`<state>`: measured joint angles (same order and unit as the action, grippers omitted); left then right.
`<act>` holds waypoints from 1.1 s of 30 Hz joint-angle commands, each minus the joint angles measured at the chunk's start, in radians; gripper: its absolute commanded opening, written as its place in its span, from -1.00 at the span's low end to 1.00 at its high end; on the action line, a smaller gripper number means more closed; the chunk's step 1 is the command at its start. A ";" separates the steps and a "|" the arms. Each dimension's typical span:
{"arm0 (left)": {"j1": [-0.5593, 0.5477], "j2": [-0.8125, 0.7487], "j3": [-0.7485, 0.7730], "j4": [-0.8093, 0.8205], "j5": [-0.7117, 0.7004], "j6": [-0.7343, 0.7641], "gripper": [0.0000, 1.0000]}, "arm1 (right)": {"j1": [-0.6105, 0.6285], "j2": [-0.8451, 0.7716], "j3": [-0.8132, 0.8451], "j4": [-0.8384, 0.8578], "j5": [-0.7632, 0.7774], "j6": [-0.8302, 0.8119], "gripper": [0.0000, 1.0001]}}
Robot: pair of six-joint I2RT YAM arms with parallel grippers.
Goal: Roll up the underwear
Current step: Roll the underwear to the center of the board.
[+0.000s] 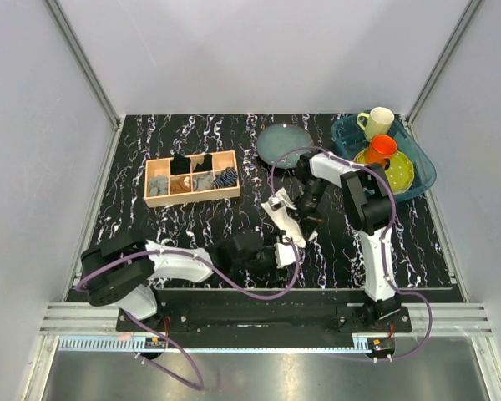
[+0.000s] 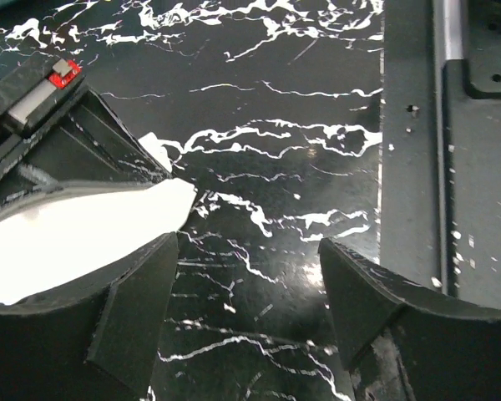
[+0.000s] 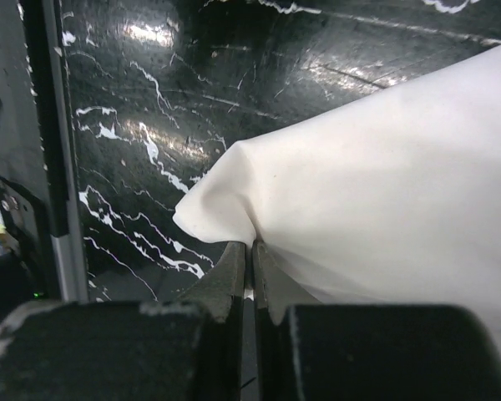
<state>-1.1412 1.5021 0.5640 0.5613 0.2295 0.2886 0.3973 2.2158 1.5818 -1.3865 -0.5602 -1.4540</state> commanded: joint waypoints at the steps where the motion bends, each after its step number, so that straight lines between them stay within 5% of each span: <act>1: -0.015 0.085 0.095 0.084 -0.077 0.061 0.46 | 0.014 0.076 0.056 -0.189 -0.050 0.050 -0.86; 15: -0.012 0.305 0.255 0.014 -0.225 0.061 0.27 | 0.012 0.096 0.052 -0.243 -0.069 0.032 -0.88; 29: 0.020 0.405 0.323 -0.061 -0.318 0.034 -0.14 | 0.011 0.090 0.049 -0.241 -0.084 0.024 -0.87; 33: 0.029 0.412 0.339 -0.101 -0.279 0.015 -0.97 | 0.009 0.081 0.046 -0.238 -0.090 0.027 -0.82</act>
<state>-1.1233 1.8938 0.8589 0.4950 -0.0586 0.3191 0.3973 2.2864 1.6402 -1.4410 -0.6384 -1.3941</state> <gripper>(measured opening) 0.209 0.074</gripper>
